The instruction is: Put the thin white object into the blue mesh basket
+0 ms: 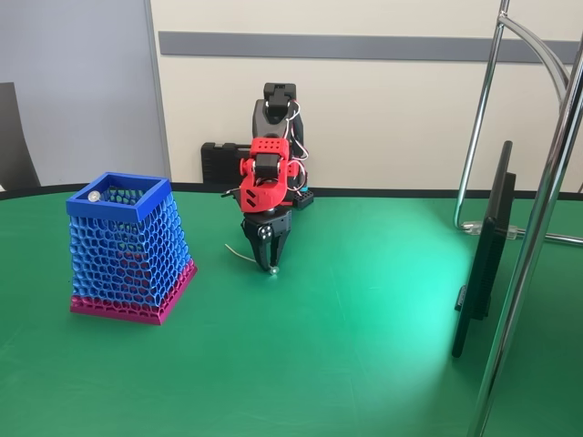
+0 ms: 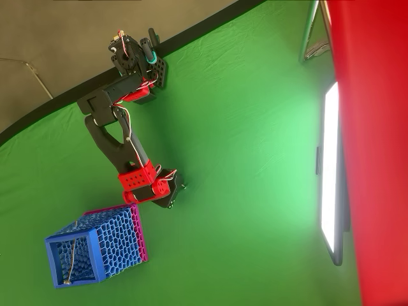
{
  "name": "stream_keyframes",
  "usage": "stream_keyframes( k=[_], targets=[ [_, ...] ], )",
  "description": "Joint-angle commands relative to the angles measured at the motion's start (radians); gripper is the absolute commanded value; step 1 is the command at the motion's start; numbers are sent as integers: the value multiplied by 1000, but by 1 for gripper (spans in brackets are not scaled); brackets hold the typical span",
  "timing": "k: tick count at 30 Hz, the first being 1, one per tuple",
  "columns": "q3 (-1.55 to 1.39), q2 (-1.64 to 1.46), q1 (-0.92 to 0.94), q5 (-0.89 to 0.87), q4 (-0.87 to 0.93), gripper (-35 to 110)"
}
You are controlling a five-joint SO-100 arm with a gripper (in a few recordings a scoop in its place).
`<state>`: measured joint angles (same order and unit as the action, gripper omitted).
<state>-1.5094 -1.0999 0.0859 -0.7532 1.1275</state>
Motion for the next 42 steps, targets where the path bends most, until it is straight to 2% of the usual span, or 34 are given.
stream_keyframes(
  k=[1,7,17,24,31,37,42],
  targets=[
    [41,-2,-2,8,15,8],
    [51,3,-3,34,18,1],
    [61,-163,-11,129,17,1],
    [173,-299,-17,242,9,1],
    [215,-446,11,379,-196,1],
    [124,-571,61,508,-486,1],
    [92,-603,149,503,-652,1]
  ],
)
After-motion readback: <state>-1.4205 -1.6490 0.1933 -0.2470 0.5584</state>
